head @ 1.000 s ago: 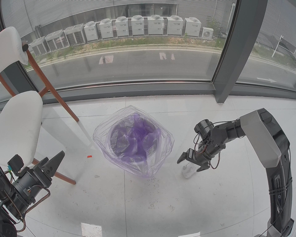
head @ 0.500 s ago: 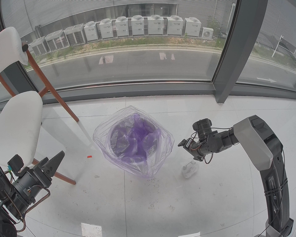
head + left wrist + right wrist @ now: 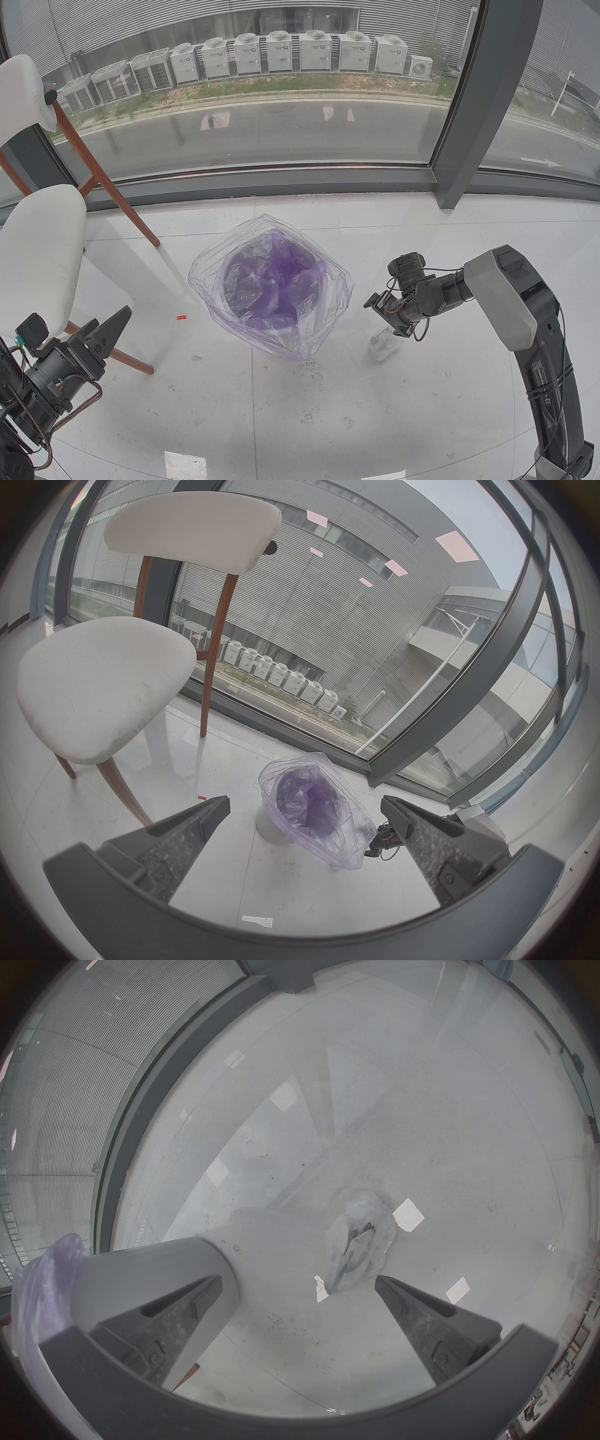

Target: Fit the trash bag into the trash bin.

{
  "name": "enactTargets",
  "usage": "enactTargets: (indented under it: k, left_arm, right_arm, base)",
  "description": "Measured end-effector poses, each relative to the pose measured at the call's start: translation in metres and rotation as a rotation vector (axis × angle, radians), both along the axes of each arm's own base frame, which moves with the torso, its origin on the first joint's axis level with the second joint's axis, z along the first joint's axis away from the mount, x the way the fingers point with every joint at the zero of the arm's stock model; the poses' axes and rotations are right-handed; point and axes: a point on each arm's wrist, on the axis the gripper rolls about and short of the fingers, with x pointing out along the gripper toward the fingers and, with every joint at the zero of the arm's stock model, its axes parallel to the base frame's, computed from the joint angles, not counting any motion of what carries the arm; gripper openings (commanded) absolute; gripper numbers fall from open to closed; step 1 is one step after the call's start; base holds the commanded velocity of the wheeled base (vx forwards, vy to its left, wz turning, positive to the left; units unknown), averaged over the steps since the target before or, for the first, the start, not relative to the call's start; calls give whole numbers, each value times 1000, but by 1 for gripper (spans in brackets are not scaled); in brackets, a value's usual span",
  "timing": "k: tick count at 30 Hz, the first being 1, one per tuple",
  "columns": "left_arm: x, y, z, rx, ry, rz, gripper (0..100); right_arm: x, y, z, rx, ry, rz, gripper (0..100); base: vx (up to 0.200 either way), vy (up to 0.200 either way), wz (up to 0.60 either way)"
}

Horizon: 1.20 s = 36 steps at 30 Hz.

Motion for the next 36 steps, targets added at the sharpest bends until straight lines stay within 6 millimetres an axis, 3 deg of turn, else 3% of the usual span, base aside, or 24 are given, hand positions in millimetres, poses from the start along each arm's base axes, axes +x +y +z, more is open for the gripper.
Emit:
enactTargets:
  k: [14, 15, 31, 33, 36]
  left_arm:
    - [1, 0, -1, -1, 8, -1, 100]
    - [1, 0, -1, 0, 9, -1, 100]
    - [2, -1, -2, 2, 16, -1, 100]
    - [2, -1, -2, 3, 16, 0, 100]
    - [2, -1, -2, 4, 16, 1, 100]
  right_arm:
    - [8, -9, -33, -13, 34, -22, 100]
    - [9, -9, -35, -17, 44, -23, 0]
    - [5, -14, -60, -64, 187, -27, 0]
    - [5, -15, -58, -68, 200, -29, 0]
    - [6, -18, -38, -64, 202, -37, 0]
  base:
    - [0, 0, 0]
    - [0, 0, 0]
    - [0, 0, 0]
    - [0, 0, 0]
    - [0, 0, 0]
